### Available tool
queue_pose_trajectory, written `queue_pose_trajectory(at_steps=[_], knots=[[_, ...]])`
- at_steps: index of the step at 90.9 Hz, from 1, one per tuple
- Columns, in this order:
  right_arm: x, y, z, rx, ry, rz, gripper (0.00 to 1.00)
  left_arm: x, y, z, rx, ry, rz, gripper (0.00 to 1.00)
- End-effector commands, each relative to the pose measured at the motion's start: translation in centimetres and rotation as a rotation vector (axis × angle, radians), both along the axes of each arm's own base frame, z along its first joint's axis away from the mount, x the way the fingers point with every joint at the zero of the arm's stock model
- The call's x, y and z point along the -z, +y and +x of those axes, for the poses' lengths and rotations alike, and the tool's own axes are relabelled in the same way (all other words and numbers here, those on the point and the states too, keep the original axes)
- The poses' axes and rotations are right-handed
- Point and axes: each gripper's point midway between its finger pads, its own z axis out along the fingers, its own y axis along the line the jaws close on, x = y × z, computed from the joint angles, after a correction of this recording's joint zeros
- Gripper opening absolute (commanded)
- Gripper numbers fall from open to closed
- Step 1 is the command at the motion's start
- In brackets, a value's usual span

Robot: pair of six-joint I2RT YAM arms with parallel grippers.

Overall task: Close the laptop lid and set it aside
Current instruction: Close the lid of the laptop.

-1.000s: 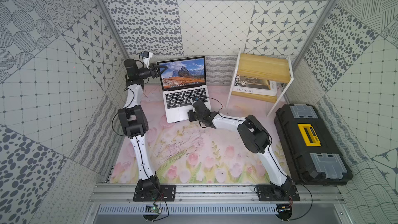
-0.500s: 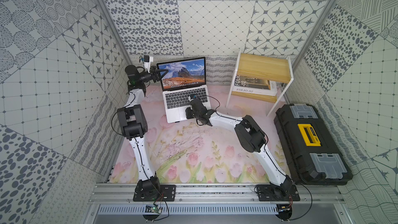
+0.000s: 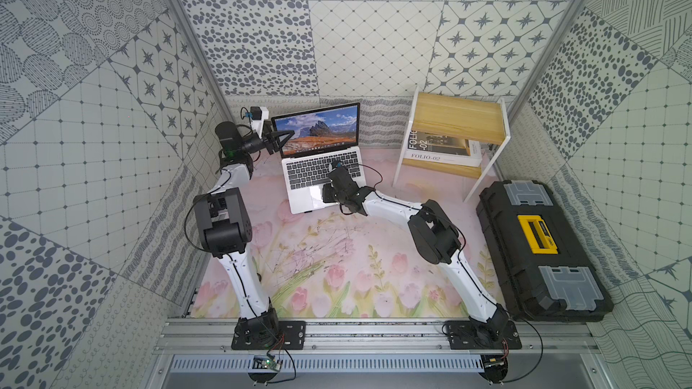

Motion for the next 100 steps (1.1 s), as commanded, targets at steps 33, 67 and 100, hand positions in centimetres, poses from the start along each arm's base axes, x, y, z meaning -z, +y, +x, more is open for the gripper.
queue_pose_trajectory(at_steps=[33, 67, 100], knots=[[5.4, -3.2, 1.2, 0.104, 0.141, -0.094, 0.24, 5.4, -2.0, -2.5, 0.028, 0.023, 0.115, 0.55], [5.5, -3.4, 1.3, 0.106, 0.166, -0.085, 0.26, 3.8, -1.8, -3.6, -0.090, 0.012, 0.040, 0.80], [5.5, -4.2, 1.5, 0.108, 0.181, -0.081, 0.28, 5.8, -0.5, -4.5, -0.239, 0.012, -0.101, 0.91]])
